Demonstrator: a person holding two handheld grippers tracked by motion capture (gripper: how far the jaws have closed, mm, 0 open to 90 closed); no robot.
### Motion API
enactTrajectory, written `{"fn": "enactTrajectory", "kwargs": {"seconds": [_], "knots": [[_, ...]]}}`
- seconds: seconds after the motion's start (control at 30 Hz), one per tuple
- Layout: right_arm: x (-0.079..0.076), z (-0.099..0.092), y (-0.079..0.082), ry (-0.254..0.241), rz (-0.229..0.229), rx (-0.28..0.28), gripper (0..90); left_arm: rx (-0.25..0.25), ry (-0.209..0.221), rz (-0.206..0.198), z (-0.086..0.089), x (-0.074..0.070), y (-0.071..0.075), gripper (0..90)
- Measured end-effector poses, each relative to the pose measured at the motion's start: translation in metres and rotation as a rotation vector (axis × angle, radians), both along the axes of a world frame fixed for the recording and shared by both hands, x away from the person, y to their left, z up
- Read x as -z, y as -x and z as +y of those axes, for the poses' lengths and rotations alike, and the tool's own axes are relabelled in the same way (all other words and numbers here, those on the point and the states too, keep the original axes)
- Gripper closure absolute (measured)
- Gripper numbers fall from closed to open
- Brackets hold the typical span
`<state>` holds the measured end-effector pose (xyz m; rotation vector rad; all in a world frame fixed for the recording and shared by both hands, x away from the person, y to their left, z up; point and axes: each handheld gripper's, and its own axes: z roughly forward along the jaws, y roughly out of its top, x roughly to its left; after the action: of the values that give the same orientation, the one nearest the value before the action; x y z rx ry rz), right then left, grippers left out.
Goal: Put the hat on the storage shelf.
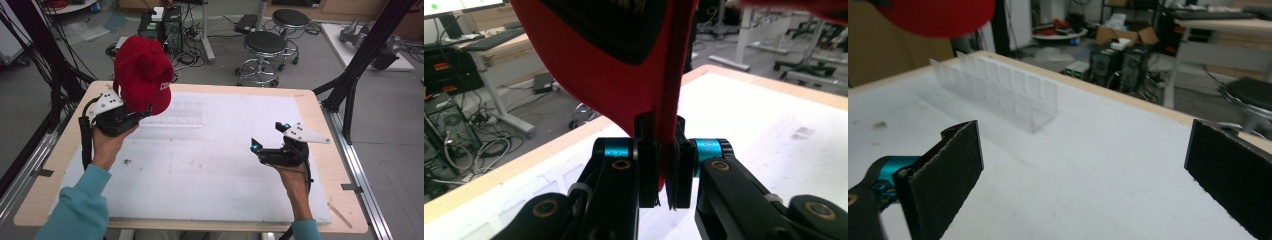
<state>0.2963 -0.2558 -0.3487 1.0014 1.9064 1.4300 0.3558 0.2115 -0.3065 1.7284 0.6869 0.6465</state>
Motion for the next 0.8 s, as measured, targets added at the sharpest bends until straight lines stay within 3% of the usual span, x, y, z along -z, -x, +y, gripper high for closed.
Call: {"fn": "enactTrajectory", "kwargs": {"seconds": [0.17, 0.27, 0.47, 0.8], "knots": [[0.013, -0.025, 0.013, 0.007, 0.012, 0.072, 1.1, -0.021, -0.046, 0.006, -0.003, 0.002, -0.012, 85.3], [0.022, -0.035, 0.019, 0.006, 0.017, 0.087, 1.1, -0.044, -0.079, 0.018, -0.002, 0.006, -0.018, 85.3], [0.046, -0.053, 0.03, -0.029, 0.029, 0.101, 1.0, -0.087, -0.093, 0.026, 0.005, 0.011, -0.026, 85.3], [0.073, -0.059, 0.035, -0.067, -0.007, 0.113, 1.0, -0.128, -0.16, 0.051, 0.003, 0.026, -0.038, 85.3]]}}
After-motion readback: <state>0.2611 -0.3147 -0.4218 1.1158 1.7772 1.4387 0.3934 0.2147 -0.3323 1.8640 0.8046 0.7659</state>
